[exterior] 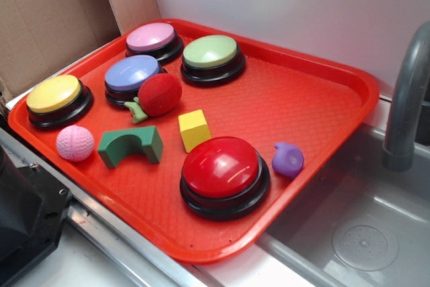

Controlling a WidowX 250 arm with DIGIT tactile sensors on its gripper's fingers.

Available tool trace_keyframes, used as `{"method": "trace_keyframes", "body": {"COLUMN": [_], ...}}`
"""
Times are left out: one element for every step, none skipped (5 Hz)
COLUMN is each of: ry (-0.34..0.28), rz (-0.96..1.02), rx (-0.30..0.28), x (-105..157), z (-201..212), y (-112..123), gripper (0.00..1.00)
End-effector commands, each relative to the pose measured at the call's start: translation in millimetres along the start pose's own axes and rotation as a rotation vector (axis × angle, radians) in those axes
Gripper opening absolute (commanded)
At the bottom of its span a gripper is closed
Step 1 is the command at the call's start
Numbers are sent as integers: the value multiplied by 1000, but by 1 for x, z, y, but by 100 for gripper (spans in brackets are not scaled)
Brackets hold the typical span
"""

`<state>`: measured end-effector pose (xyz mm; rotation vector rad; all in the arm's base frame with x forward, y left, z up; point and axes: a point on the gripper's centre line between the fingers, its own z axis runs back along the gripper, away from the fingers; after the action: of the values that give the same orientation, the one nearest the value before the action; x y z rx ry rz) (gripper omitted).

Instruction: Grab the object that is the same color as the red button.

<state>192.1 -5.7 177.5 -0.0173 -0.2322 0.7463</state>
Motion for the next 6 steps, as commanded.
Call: {"method": "trace_keyframes", "body": {"ry": [-90,-116,-146,-125,-104,-68], "rz": [131,163,201,191,196,200], "rx": [108,141,189,197,190,187], "x": [28,28,33,32,31,29], "z": [-62,-86,-112,-125,-136,-145], "y": [-11,-9,-5,-3,0,4], "gripper": [100,100,100,100,100,100]}}
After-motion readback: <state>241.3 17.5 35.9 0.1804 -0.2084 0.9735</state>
